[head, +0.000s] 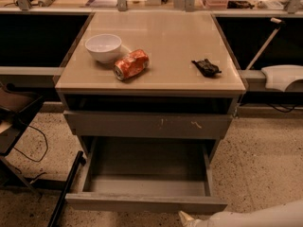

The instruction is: Close middle drawer

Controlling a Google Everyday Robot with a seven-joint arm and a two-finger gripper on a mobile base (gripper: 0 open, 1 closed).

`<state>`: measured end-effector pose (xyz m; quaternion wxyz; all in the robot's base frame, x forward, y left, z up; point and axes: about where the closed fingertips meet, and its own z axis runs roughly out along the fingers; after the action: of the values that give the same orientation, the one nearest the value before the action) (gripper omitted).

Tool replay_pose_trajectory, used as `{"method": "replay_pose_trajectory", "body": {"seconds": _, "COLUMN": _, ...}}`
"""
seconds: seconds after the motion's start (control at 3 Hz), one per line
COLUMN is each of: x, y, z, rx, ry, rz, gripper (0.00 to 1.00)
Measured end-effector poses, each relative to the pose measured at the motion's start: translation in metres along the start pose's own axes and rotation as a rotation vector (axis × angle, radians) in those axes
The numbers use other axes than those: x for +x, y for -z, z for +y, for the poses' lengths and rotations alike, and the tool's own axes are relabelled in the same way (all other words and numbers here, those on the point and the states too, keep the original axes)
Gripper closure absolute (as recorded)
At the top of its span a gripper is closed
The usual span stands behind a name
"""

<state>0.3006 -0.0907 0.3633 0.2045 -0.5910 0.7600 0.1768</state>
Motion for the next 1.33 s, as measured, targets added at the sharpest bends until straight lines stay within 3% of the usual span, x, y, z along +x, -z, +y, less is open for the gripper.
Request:
{"method": "replay_pose_trajectory", "body": {"seconds": 0.33, "x": -0.009, "y": 0.005, "z": -0.026, "rx": 0.023, "ry": 0.067, "rz": 0.031, "gripper": 0.00}}
{"method": "replay_pose_trajectory", "body": {"seconds": 0.67, "x": -0.013, "y": 0.008, "z": -0.039, "rx": 0.046, "ry": 0.085, "rz": 0.041, "gripper": 0.00}}
{"method": "replay_pose_trajectory", "body": {"seconds": 1.0, "x": -0.037, "y": 0.002, "z": -0.074, "rx": 0.068, "ry": 0.137, "rz": 0.053, "gripper": 0.00}}
{"method": "replay_pose_trajectory", "body": {"seconds": 1.33, "x": -0.040, "y": 0.001, "z": -0.079, "rx": 0.071, "ry": 0.143, "rz": 0.055, "gripper": 0.00}}
